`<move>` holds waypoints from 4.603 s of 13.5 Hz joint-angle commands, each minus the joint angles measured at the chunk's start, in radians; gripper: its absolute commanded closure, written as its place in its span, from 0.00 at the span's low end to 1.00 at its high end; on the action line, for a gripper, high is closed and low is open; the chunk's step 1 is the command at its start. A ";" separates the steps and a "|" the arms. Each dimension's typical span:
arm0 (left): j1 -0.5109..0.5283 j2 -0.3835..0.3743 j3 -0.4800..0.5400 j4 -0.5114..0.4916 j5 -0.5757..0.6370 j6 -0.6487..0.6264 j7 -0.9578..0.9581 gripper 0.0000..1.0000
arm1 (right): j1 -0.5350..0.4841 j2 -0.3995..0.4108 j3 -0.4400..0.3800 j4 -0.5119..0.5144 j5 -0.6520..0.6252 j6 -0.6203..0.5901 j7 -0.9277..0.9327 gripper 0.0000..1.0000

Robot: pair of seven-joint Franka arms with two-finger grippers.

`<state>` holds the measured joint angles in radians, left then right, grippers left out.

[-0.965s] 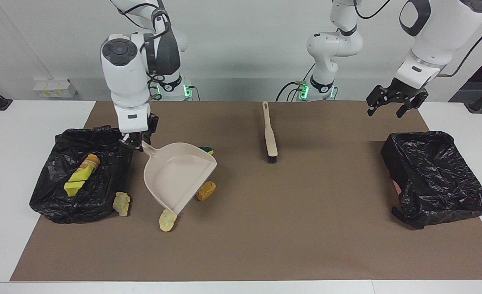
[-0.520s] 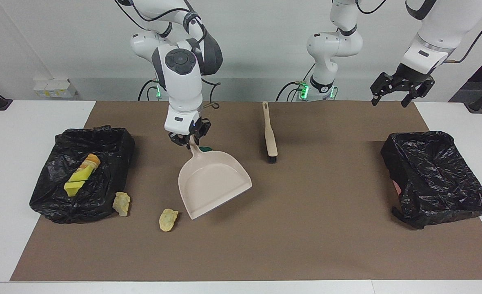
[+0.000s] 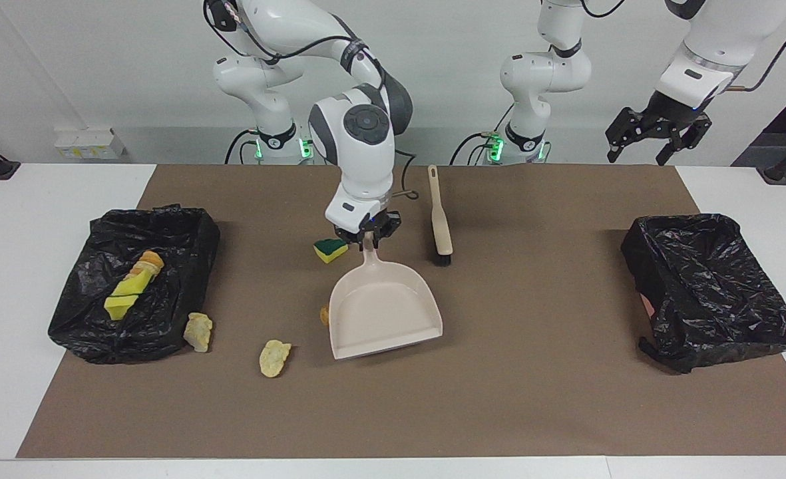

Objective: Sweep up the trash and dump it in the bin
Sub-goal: 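Return the dustpan to the table center with the right gripper, then reach the left gripper to the dustpan handle, then lift the dustpan with the left gripper while the right gripper reaches the brush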

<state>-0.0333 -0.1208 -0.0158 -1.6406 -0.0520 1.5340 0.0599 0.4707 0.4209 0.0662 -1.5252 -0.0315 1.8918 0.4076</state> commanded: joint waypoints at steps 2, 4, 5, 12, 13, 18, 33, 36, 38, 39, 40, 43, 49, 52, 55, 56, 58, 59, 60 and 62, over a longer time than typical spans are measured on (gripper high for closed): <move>0.012 -0.014 -0.006 -0.008 0.018 0.005 0.015 0.00 | 0.034 0.182 -0.013 0.191 -0.002 0.052 0.137 1.00; 0.013 -0.014 -0.004 -0.012 0.015 0.003 0.021 0.00 | 0.032 0.220 -0.011 0.209 -0.002 0.101 0.149 1.00; 0.012 -0.014 -0.004 -0.010 0.015 0.003 0.020 0.00 | 0.034 0.220 -0.008 0.205 0.002 0.122 0.170 1.00; 0.013 -0.010 -0.004 -0.001 0.018 -0.012 0.017 0.00 | 0.042 0.161 -0.002 0.166 -0.016 0.093 0.171 0.00; 0.013 -0.010 -0.004 -0.001 0.017 -0.008 0.017 0.00 | 0.036 0.132 0.000 0.149 -0.018 0.058 0.152 0.00; -0.002 -0.006 -0.004 -0.001 0.017 0.006 0.015 0.00 | 0.048 -0.033 0.020 0.031 -0.002 -0.101 0.125 0.00; 0.004 -0.014 -0.006 -0.008 0.018 -0.008 0.012 0.00 | 0.316 -0.212 0.029 -0.407 0.045 0.266 0.414 0.00; -0.007 0.006 -0.013 -0.018 0.011 0.119 -0.009 0.00 | 0.353 -0.208 0.029 -0.438 0.045 0.274 0.442 0.00; -0.058 0.062 -0.013 -0.021 0.009 0.234 -0.011 0.00 | 0.353 -0.211 0.030 -0.470 0.051 0.280 0.436 0.04; -0.091 0.094 -0.015 -0.019 0.008 0.277 -0.041 0.00 | 0.355 -0.208 0.032 -0.477 0.077 0.283 0.424 0.13; -0.140 0.128 -0.015 -0.012 0.017 0.322 -0.099 0.00 | 0.359 -0.209 0.032 -0.483 0.122 0.279 0.416 0.15; -0.238 0.203 -0.015 -0.005 0.020 0.400 -0.173 0.00 | 0.367 -0.217 0.032 -0.503 0.136 0.282 0.415 0.28; -0.443 0.455 -0.015 0.068 0.015 0.619 -0.464 0.00 | 0.373 -0.225 0.034 -0.516 0.176 0.283 0.410 0.53; -0.496 0.523 -0.018 0.068 0.005 0.733 -0.544 0.00 | 0.375 -0.225 0.034 -0.513 0.189 0.277 0.384 1.00; -0.522 0.552 -0.018 0.059 -0.017 0.796 -0.548 0.00 | 0.381 -0.222 0.034 -0.469 0.202 0.187 0.418 1.00; -0.522 0.553 -0.018 0.059 -0.035 0.799 -0.549 0.00 | 0.381 -0.222 0.034 -0.464 0.202 0.173 0.434 1.00; -0.530 0.588 -0.018 0.061 -0.032 0.808 -0.571 0.00 | 0.382 -0.232 0.035 -0.464 0.202 0.155 0.438 1.00; -0.548 0.613 -0.016 0.061 -0.028 0.821 -0.583 0.00 | 0.381 -0.241 0.035 -0.466 0.202 0.141 0.441 1.00; -0.556 0.619 -0.016 0.061 -0.029 0.831 -0.585 0.00 | 0.381 -0.246 0.034 -0.466 0.202 0.127 0.441 1.00; -0.556 0.633 -0.016 0.061 -0.031 0.836 -0.586 0.00 | 0.370 -0.266 0.034 -0.467 0.200 0.096 0.425 1.00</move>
<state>-0.5713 0.4883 -0.0493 -1.6029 -0.0743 2.3601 -0.5138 0.8502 0.1900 0.0997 -1.9885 0.1474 2.0245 0.8283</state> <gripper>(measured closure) 0.000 0.744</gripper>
